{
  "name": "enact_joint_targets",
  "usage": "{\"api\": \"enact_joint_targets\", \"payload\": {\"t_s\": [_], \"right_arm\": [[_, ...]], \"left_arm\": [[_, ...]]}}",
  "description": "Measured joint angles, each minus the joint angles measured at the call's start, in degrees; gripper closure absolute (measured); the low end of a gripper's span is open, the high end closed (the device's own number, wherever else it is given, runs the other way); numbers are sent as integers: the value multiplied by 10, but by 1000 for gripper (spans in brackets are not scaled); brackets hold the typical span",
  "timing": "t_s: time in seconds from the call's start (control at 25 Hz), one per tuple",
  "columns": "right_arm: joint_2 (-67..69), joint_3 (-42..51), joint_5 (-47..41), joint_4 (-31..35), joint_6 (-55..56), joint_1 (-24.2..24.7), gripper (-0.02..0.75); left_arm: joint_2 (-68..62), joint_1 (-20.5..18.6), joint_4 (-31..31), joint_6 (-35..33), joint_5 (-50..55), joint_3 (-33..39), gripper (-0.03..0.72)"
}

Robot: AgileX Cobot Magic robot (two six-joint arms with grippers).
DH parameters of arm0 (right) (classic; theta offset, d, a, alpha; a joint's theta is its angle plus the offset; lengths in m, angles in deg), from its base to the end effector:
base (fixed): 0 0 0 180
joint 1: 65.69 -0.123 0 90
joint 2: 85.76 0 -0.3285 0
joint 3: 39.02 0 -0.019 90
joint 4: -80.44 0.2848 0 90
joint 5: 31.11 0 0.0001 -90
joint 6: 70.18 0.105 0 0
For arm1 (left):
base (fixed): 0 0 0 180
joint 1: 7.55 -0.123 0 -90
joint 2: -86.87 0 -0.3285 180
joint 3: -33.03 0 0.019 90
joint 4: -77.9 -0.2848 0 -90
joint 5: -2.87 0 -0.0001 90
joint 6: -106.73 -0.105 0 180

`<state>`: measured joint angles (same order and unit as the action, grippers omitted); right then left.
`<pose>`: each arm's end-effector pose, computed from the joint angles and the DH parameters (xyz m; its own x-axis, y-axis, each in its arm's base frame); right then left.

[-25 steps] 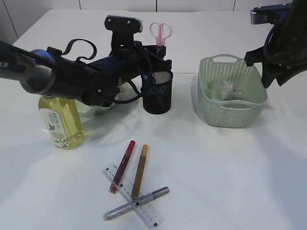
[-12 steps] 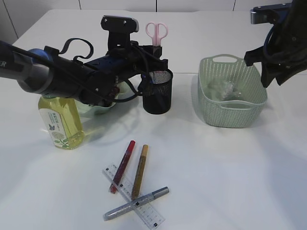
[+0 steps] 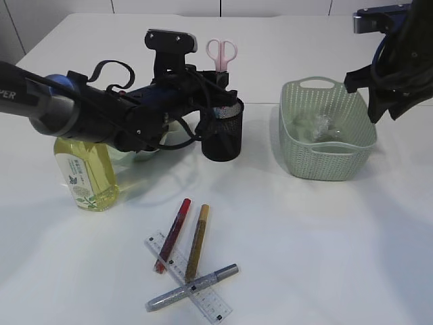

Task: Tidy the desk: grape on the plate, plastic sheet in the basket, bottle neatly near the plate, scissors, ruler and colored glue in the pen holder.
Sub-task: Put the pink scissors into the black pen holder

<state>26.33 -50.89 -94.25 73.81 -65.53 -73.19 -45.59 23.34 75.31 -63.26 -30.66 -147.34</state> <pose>0.4349 0.0463 0.2955 -0.9516 -0.0965 -0.2917 -0.0731 0.9932 -0.0903 0.4703 -0.2844 0.1728 -0.1999 -0.0395 -0.9790 0.5119 0.8478 -0.1388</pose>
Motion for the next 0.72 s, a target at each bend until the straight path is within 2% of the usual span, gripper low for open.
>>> {"api": "enact_joint_targets", "payload": {"t_s": [0.72], "right_arm": [[0,0,8,0,0,0,465]], "left_arm": [[0,0,0,14,0,0,525]]}}
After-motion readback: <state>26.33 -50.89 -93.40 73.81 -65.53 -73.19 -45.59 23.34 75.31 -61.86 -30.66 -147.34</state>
